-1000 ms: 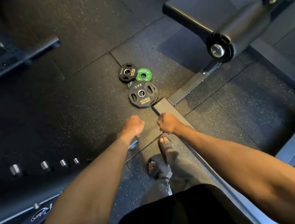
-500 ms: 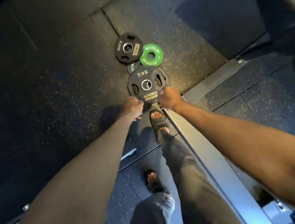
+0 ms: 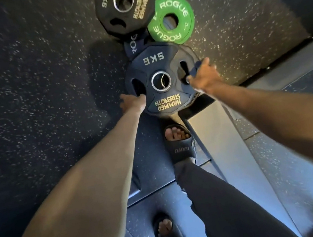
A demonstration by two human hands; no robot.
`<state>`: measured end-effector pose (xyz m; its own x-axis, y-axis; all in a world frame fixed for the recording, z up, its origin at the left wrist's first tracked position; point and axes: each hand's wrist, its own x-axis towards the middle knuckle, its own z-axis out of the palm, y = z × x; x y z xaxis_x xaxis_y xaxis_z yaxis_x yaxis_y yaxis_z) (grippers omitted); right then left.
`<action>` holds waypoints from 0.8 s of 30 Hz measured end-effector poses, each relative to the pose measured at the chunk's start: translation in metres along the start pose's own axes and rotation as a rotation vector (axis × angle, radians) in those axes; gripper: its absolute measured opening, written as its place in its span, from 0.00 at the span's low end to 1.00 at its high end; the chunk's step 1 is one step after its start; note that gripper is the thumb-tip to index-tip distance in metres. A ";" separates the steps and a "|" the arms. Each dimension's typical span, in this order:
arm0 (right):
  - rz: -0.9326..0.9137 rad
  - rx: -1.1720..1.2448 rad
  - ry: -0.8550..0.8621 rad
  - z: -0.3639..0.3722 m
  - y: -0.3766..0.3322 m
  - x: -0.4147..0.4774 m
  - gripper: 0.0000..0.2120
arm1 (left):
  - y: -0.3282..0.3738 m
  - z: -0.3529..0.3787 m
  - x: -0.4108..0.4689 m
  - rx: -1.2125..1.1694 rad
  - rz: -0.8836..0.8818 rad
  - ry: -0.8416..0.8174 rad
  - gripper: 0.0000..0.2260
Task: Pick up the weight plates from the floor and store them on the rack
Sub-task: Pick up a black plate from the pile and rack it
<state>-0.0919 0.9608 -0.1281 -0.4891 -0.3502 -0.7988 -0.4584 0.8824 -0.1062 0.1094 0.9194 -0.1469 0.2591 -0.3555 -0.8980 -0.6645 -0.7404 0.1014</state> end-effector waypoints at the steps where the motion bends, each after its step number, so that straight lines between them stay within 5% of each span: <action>1: -0.004 -0.012 -0.002 0.005 -0.003 0.012 0.44 | 0.003 0.005 0.013 -0.032 -0.002 -0.013 0.32; 5: -0.081 -0.163 0.130 0.011 -0.005 0.035 0.43 | 0.005 0.020 0.038 -0.138 0.005 0.027 0.26; 10: -0.243 -0.169 0.108 0.012 -0.001 0.038 0.18 | -0.011 0.020 0.046 -0.141 0.062 0.045 0.19; 14: -0.240 -0.260 0.126 0.001 -0.009 0.021 0.18 | -0.019 0.025 0.030 -0.152 0.044 0.035 0.15; 19: -0.238 -0.298 0.131 -0.043 0.000 -0.046 0.31 | -0.023 0.003 -0.057 -0.287 -0.062 -0.064 0.15; 24: -0.141 -0.086 0.087 -0.089 0.009 -0.157 0.21 | -0.032 -0.052 -0.172 -0.349 -0.105 -0.081 0.14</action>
<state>-0.0856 0.9961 0.0488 -0.4763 -0.4977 -0.7249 -0.5865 0.7940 -0.1597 0.1226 0.9744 0.0269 0.2480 -0.2314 -0.9407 -0.3550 -0.9252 0.1340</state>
